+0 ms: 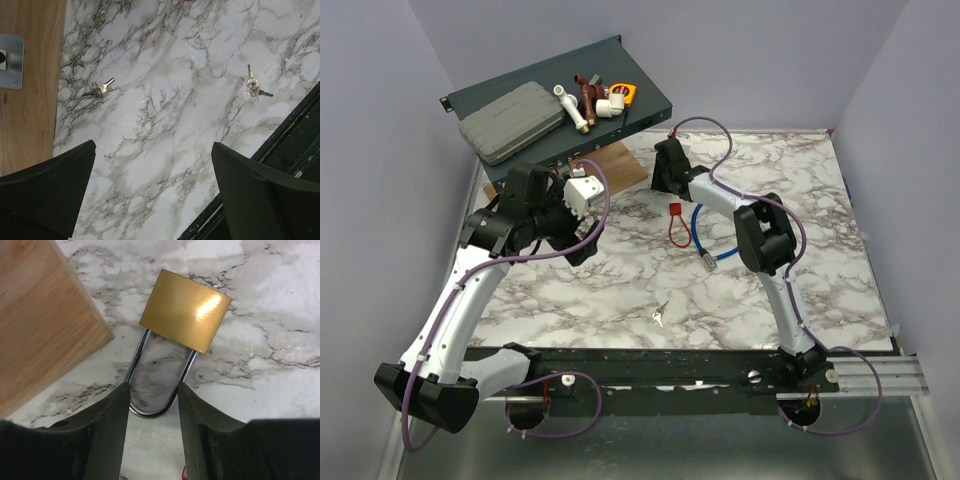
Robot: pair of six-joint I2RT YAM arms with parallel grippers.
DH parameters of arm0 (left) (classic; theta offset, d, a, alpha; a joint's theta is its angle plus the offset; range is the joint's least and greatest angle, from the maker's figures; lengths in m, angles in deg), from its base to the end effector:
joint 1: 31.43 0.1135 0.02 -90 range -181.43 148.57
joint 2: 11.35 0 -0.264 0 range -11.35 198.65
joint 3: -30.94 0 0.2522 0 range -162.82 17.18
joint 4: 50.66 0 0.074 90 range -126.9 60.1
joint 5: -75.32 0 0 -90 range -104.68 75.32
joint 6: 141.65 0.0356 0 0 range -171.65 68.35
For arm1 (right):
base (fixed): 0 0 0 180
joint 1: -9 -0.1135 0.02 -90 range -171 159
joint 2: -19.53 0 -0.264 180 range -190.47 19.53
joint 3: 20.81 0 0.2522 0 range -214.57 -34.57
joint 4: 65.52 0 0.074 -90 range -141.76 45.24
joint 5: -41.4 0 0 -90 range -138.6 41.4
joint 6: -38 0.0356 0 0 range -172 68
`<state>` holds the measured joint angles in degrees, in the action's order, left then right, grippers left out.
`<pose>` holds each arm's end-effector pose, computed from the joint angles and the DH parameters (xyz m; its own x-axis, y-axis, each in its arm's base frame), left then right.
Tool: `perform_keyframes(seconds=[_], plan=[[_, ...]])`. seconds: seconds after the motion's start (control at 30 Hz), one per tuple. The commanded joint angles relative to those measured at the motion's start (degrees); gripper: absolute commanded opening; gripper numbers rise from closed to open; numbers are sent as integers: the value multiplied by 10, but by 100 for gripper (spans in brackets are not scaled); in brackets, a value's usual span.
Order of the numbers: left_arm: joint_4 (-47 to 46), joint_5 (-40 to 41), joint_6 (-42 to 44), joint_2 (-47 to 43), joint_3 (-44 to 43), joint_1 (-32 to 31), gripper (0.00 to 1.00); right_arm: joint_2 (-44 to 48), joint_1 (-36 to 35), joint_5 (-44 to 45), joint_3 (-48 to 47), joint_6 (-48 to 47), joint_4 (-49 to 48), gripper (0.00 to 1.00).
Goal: Unlock with the key
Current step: Move the lock to the center of the board.
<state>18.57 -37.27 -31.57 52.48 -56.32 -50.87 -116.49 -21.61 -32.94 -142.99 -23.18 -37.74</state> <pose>0.1930 -0.0826 0.3741 -0.4427 0.4924 -0.7493 0.7579 0.6521 -0.0193 0.4660 0.2646 0.1646 -0.6535 0.1527 -0.7414 -0.0018 0.9791 0.2033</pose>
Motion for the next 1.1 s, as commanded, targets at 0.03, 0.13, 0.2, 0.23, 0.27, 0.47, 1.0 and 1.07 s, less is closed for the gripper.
perform_keyframes(seconds=[0.03,0.13,0.2,0.23,0.27,0.47,1.0,1.07], plan=[[5,-8,4,-17,2,5,98,-47,5,10,-31,-13,27,46],[4,-8,5,-20,9,5,98,-44,5,6,-12,-12,24,44],[2,-11,5,-21,14,6,99,-38,5,3,7,-10,17,39],[0,-11,4,-21,16,6,98,-34,5,0,19,-9,15,37],[-1,-11,4,-21,17,6,98,-29,5,-4,29,-9,11,33],[-4,-17,1,-15,22,6,98,25,-2,-27,134,-3,-17,20],[-9,-25,-7,-5,23,7,98,146,-97,-58,296,-70,-35,3],[-9,-26,-7,-5,23,7,99,143,-110,-58,295,-86,-31,4]])
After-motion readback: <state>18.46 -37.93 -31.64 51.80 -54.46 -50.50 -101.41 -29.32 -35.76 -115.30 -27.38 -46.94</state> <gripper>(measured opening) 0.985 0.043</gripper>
